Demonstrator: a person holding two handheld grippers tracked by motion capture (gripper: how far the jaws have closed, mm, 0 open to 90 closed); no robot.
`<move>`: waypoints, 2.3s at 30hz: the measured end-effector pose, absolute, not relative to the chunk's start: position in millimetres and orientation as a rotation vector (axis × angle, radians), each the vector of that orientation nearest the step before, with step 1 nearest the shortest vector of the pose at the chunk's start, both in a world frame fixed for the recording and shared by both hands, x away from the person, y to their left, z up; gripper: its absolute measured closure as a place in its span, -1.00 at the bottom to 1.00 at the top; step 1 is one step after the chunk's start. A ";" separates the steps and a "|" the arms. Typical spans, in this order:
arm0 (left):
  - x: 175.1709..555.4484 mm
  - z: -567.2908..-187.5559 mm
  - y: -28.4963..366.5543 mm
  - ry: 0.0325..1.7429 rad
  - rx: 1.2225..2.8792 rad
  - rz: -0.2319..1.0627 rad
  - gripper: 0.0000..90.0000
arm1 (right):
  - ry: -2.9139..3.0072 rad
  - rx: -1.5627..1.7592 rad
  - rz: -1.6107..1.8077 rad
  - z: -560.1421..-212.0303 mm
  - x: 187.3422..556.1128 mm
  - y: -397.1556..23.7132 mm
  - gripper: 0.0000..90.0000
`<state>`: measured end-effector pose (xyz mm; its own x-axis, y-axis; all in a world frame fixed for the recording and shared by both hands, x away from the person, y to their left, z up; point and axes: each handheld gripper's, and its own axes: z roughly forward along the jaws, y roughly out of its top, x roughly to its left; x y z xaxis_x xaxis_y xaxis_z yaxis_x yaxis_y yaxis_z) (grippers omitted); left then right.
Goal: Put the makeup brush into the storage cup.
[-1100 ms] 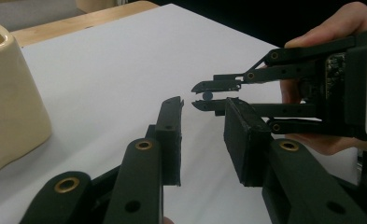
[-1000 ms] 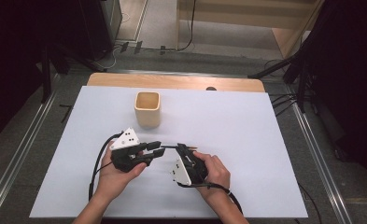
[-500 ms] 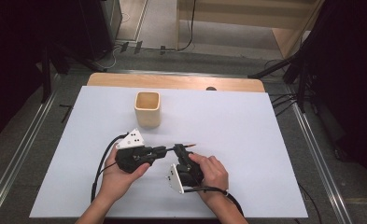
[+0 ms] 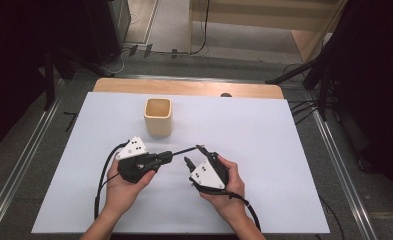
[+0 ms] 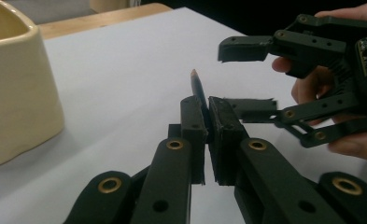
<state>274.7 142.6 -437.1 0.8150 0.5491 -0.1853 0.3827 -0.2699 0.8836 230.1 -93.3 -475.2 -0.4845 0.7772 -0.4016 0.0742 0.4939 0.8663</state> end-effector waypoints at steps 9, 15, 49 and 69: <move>271.3 -440.6 146.0 0.703 1.782 0.214 0.92 | 1.771 1.380 1.484 -466.9 233.6 -115.7 -0.55; 265.5 -448.8 137.4 0.675 1.744 0.208 0.92 | 1.653 1.690 1.635 -467.7 233.0 -120.5 -0.96; 246.5 -463.1 107.3 0.583 1.786 0.237 0.92 | 1.439 2.114 1.914 -483.0 239.5 -141.9 0.12; 254.1 -467.2 102.2 0.622 1.814 0.186 0.01 | 1.537 1.657 1.936 -464.5 232.8 -150.8 0.87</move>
